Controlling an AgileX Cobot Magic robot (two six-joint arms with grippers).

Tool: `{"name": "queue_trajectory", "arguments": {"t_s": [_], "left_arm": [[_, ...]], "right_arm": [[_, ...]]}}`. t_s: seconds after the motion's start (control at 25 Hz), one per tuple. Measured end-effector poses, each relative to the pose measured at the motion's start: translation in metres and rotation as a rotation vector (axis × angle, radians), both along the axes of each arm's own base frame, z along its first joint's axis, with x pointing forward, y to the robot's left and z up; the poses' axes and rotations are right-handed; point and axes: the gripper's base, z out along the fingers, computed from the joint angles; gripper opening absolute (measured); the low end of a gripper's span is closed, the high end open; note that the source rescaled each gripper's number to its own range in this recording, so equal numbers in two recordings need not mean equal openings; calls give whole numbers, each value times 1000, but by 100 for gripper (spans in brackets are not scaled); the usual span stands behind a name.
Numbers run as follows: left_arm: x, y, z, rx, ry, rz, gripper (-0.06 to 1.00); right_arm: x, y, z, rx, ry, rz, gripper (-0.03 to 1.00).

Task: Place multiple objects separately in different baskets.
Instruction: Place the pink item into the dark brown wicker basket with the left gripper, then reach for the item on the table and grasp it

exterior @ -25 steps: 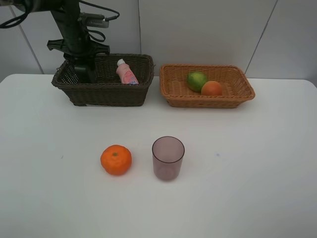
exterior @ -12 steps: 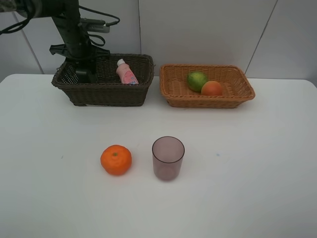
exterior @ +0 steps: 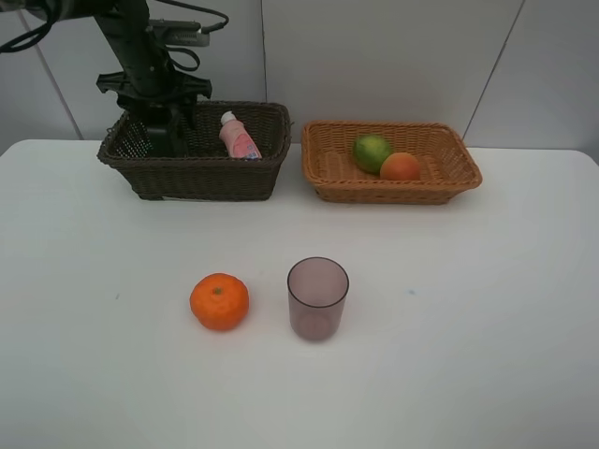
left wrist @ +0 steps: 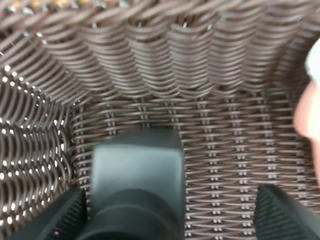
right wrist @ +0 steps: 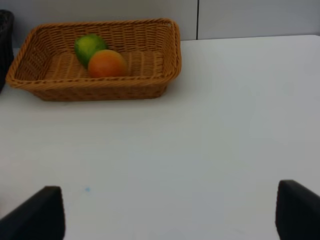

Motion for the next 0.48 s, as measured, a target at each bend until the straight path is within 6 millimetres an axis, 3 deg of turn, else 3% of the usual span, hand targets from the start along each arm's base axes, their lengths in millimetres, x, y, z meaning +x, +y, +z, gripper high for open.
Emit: {"name": "queue_trajectory", "arguments": {"t_s": [0.48], "left_arm": [[-23,-15,58,-9,14,-63,88]], "right_arm": [[0,0,0,0,0,0,79]]}}
